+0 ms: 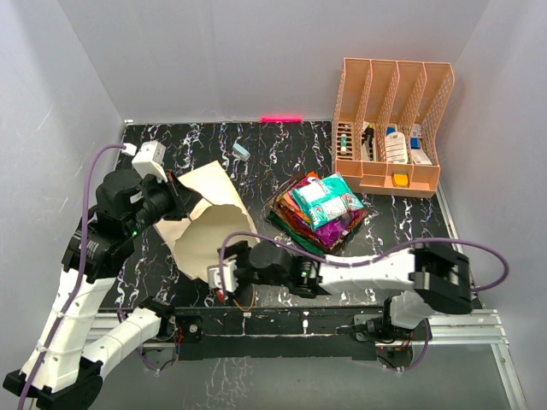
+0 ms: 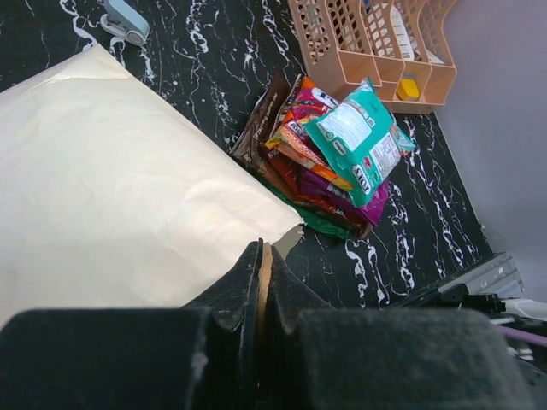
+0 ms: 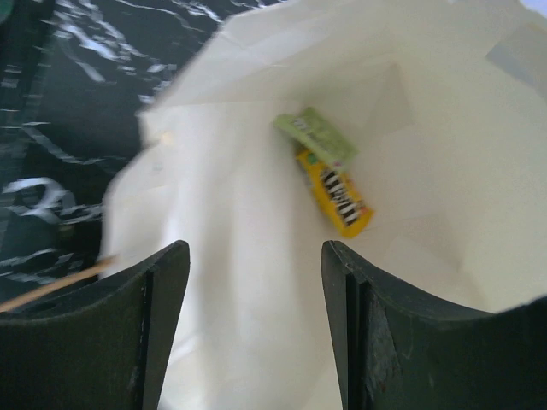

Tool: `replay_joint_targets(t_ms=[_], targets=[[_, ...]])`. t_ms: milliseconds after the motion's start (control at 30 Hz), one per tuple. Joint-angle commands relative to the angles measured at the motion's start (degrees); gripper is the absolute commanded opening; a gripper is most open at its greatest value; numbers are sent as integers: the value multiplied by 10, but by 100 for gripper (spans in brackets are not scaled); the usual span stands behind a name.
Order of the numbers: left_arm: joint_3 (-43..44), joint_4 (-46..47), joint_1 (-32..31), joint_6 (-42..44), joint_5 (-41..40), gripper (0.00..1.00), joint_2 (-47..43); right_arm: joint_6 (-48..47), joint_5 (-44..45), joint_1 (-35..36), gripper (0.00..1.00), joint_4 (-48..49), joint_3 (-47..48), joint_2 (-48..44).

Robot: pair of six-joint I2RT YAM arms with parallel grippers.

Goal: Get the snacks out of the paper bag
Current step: Take out the snack from the paper bag.

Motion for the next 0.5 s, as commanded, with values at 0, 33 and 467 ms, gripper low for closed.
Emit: replay_joint_targets(t_ms=[0, 33, 467], targets=[[0, 9, -1, 20, 27, 0, -17, -127, 24, -31, 66, 104, 75, 84], [1, 8, -1, 24, 29, 0, -18, -138, 28, -37, 67, 120, 87, 104], [5, 14, -1, 44, 68, 0, -26, -178, 36, -91, 70, 202, 219, 322]])
